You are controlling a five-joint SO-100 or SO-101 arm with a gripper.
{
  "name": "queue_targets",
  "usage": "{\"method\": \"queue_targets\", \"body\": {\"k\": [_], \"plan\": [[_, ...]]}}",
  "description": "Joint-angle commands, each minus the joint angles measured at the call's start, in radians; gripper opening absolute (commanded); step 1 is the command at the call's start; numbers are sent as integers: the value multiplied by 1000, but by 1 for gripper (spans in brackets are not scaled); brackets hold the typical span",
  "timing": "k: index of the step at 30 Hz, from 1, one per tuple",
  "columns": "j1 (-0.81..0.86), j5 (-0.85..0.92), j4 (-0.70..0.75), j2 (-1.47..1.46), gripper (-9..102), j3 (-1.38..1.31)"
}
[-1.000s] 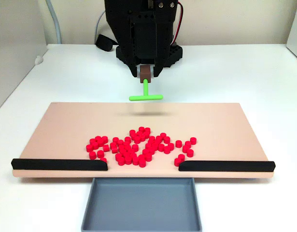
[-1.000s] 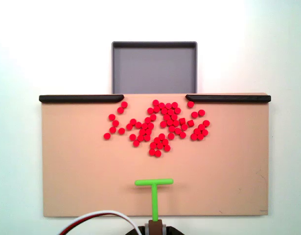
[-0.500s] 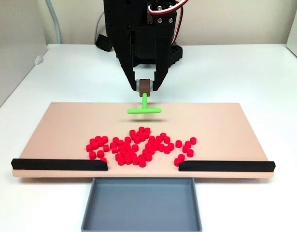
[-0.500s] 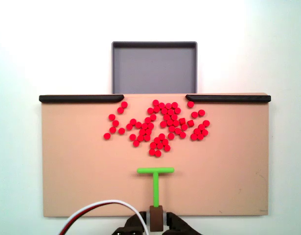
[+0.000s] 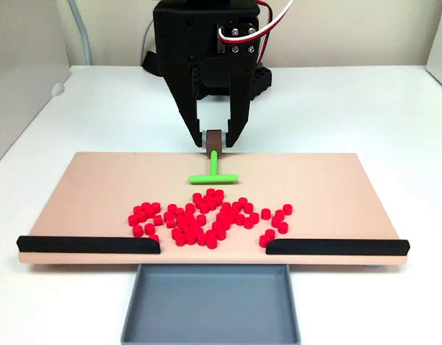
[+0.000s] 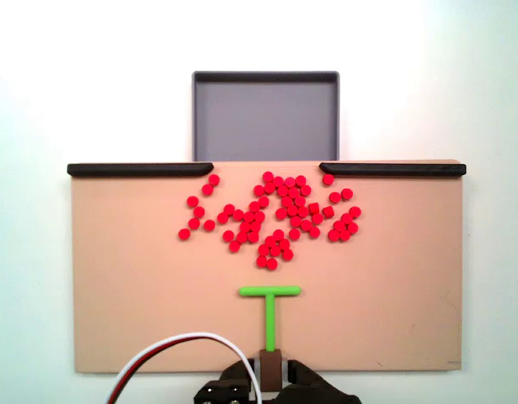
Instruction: Gather the bottom side granules
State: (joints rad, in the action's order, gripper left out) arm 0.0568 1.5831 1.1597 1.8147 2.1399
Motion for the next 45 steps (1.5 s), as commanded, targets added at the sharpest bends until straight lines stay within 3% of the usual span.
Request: {"method": "queue_targets", "body": {"k": [1, 45], "plan": [[0, 9, -9, -3, 3, -3], [8, 11, -46, -92, 3, -51]]}}
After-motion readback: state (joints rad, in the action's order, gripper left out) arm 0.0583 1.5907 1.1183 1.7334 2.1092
